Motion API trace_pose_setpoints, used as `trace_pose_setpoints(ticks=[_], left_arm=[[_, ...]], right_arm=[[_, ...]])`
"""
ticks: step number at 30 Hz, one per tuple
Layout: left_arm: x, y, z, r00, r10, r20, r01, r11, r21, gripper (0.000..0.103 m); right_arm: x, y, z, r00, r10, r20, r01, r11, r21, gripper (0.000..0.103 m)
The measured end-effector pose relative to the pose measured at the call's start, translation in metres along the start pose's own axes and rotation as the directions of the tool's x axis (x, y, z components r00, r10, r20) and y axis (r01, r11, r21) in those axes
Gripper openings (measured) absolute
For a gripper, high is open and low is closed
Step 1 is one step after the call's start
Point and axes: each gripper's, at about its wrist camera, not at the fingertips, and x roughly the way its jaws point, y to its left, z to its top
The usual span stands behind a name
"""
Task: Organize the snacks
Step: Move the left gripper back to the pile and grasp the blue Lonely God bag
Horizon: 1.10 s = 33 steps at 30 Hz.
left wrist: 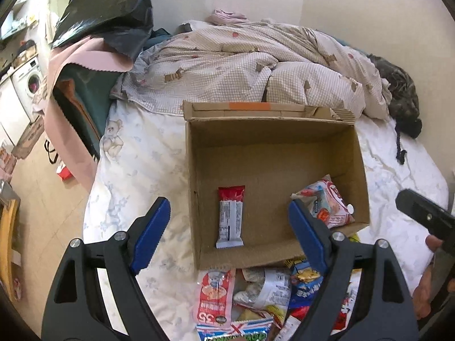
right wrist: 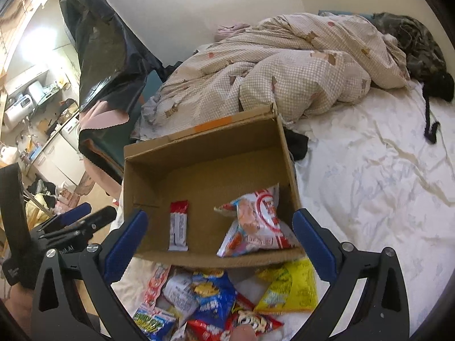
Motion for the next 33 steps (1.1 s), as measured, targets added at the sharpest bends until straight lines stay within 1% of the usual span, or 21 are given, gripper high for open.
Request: trace_pose_setpoints(ticks=[1,2,4,9,13,15,18,19,21,22,24,27,29,33], left_arm=[[-0.003,0.002,-0.002,1.000,-0.003,-0.003,0.003,1.000,-0.008,0.084],[-0.006,0.003,-0.005,1.000,-0.006,-0.004,0.006,1.000,-0.012,0.089],[-0.013,0.004,-0.010,1.000,-0.006,-0.004,0.006,1.000,-0.016,0.091],[-0.024,0.005,-0.024,0.999,-0.015,-0.042,0.014,1.000,-0.026,0.091],[-0.030,0.005,-0.041,0.996,0.028,-0.085,-0.029,1.000,-0.001,0.091],[-0.031,0.006,-0.050,0.994,0.021,-0.110,-0.023,1.000,-0.010,0.091],[-0.030,0.010,-0.063,0.986,0.004,-0.168,-0.011,0.999,-0.042,0.091],[-0.028,0.010,-0.067,0.983,0.005,-0.184,-0.014,0.999,-0.047,0.091],[-0.024,0.012,-0.074,0.974,0.011,-0.225,-0.025,0.998,-0.058,0.091],[-0.022,0.013,-0.078,0.970,0.010,-0.243,-0.027,0.997,-0.066,0.091],[-0.018,0.016,-0.085,0.963,-0.004,-0.271,-0.021,0.996,-0.092,0.091],[-0.015,0.016,-0.091,0.957,-0.005,-0.290,-0.026,0.995,-0.101,0.091],[-0.013,0.015,-0.092,0.956,0.020,-0.294,-0.046,0.995,-0.084,0.091],[-0.007,0.018,-0.091,0.954,0.018,-0.299,-0.049,0.994,-0.097,0.091]], right_arm=[[-0.003,-0.001,-0.003,1.000,0.008,-0.005,-0.008,1.000,0.012,0.103],[-0.006,-0.002,-0.005,1.000,0.009,-0.008,-0.009,1.000,0.020,0.103],[-0.012,-0.003,-0.011,1.000,-0.002,-0.010,0.002,1.000,0.021,0.103],[-0.023,-0.003,-0.025,0.999,-0.022,-0.027,0.023,1.000,0.017,0.103],[-0.029,-0.006,-0.037,0.998,-0.025,-0.052,0.026,0.999,0.027,0.103],[-0.031,-0.008,-0.041,0.998,-0.025,-0.062,0.027,0.999,0.030,0.103],[-0.033,-0.009,-0.050,0.996,-0.035,-0.085,0.037,0.999,0.025,0.103],[-0.033,-0.010,-0.053,0.994,-0.046,-0.096,0.048,0.999,0.020,0.103],[-0.032,-0.011,-0.059,0.989,-0.096,-0.112,0.097,0.995,0.004,0.103],[-0.030,-0.013,-0.062,0.984,-0.131,-0.124,0.131,0.991,-0.006,0.103],[-0.024,-0.017,-0.068,0.973,-0.159,-0.167,0.159,0.987,-0.013,0.103],[-0.018,-0.021,-0.076,0.964,-0.155,-0.216,0.157,0.988,-0.011,0.103],[-0.014,-0.024,-0.081,0.957,-0.143,-0.253,0.148,0.989,0.000,0.103],[-0.012,-0.028,-0.080,0.956,-0.124,-0.265,0.141,0.989,0.044,0.103]])
